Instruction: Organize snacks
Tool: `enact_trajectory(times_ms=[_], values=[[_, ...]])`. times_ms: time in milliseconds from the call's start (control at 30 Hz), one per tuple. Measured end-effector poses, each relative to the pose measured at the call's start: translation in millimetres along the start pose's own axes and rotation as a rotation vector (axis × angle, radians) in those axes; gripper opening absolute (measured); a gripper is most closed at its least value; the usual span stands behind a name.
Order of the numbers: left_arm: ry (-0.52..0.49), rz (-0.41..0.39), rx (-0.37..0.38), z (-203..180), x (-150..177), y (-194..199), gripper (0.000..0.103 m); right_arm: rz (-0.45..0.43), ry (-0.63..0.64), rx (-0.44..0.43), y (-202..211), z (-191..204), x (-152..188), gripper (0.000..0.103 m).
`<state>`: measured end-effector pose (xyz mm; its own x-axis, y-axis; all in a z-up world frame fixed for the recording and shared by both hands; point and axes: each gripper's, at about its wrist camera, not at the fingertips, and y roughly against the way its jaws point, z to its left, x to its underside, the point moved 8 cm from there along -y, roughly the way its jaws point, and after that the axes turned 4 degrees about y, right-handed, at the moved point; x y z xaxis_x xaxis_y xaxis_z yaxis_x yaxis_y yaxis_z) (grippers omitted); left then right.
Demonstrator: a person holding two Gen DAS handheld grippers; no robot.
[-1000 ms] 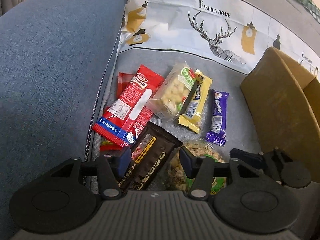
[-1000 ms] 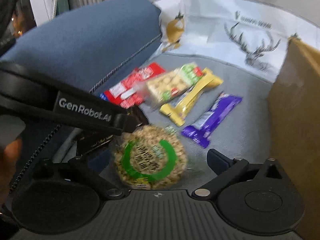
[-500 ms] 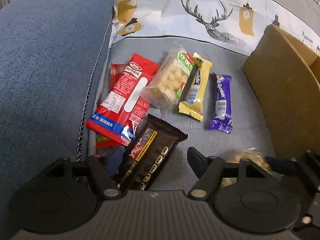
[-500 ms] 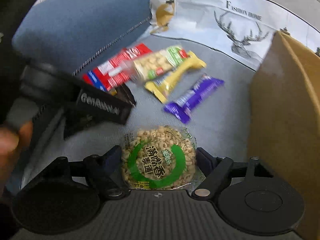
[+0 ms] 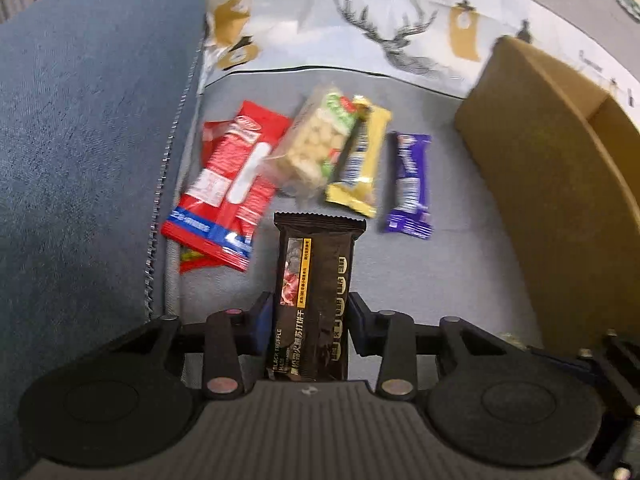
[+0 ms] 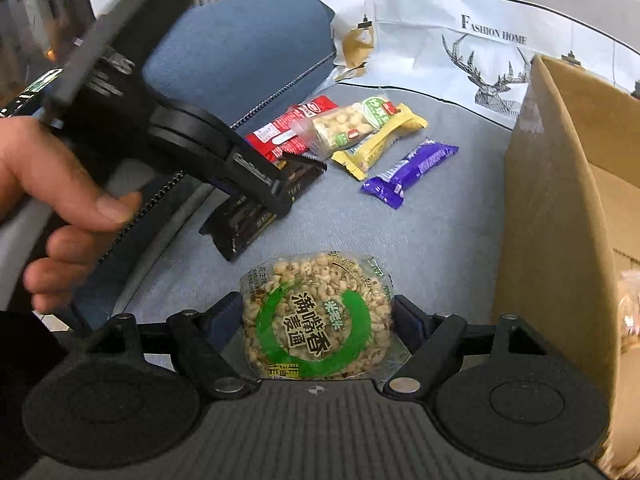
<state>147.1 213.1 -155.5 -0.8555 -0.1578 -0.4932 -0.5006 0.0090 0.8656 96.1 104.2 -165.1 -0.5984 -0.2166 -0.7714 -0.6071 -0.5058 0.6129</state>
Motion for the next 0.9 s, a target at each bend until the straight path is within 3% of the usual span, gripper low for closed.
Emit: enact_trajectory(times_ms=[133,300,433,900], values=[[-0.014,0.024,0.032,-16.7,8.3,6.3,0.043,-0.014,-0.011,-0.008,-3.9,0.1,11.9,0.082],[-0.031,0.070,-0.027,-25.3,19.5,-2.3,0.052,-0.030,0.061,0.011,-4.0,7.7,15.0,0.092],[-0.008,0.080,-0.029,-20.0,19.9,-3.4,0.057,-0.020,0.075,0.013,-4.5,7.7,18.2,0.092],[-0.018,0.113,-0.025,-21.4,21.7,-12.0,0.058,0.021,0.076,0.011,-18.9,8.2,24.3,0.092]])
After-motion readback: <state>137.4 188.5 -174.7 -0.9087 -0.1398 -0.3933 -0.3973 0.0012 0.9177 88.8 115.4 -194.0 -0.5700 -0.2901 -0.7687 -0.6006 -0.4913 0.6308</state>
